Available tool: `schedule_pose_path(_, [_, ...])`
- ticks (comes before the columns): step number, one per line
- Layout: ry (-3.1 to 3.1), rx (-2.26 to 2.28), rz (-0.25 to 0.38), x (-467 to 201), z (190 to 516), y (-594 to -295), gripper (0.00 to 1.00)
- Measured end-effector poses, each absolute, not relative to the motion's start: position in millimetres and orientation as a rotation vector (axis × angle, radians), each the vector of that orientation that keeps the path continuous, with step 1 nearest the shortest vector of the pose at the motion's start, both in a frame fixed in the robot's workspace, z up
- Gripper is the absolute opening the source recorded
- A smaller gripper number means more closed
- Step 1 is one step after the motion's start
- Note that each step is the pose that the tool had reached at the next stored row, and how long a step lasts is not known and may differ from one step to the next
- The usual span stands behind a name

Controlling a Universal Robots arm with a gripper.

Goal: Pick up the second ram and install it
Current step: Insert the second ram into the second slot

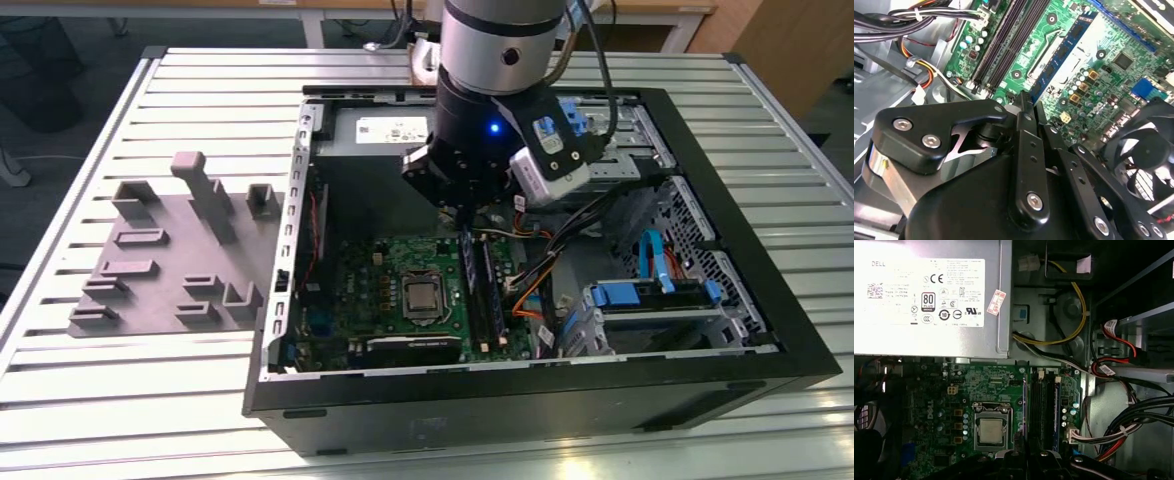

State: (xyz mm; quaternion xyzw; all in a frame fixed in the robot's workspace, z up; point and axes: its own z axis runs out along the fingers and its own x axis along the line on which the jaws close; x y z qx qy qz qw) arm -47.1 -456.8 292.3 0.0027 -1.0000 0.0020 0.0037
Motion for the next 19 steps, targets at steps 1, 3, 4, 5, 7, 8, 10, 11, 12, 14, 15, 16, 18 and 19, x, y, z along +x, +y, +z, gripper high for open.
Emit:
schedule_pose_path(1, [-3.134,0.006,0.006,-47,290,-457,0.14])
schedule_pose_path(3, [-3.134,0.002,0.006,-45,287,-457,0.14])
schedule_pose_path(4, [-3.134,0.0,0.006,-44,285,-457,0.14])
schedule_pose_path(5, [-3.134,-0.002,0.006,-43,283,-457,0.14])
schedule_pose_path(7, [-3.134,-0.008,0.006,-41,280,-457,0.14])
schedule_pose_path(8, [-3.134,-0.013,0.006,-40,278,-457,0.14])
schedule_pose_path(10, [-3.134,-0.026,0.006,-39,274,-457,0.14])
schedule_pose_path(11, [-3.134,-0.035,0.006,-38,272,-457,0.14])
schedule_pose_path(12, [-3.134,-0.045,0.006,-38,271,-457,0.14])
schedule_pose_path(14, [-3.134,-0.062,0.006,-37,267,-457,0.14])
schedule_pose_path(15, [-3.133,-0.069,0.006,-37,265,-457,0.14])
schedule_pose_path(16, [-3.133,-0.075,0.006,-37,263,-457,0.14])
schedule_pose_path(18, [-3.133,-0.085,0.006,-36,260,-457,0.14])
schedule_pose_path(19, [-3.133,-0.09,0.006,-36,258,-457,0.14])
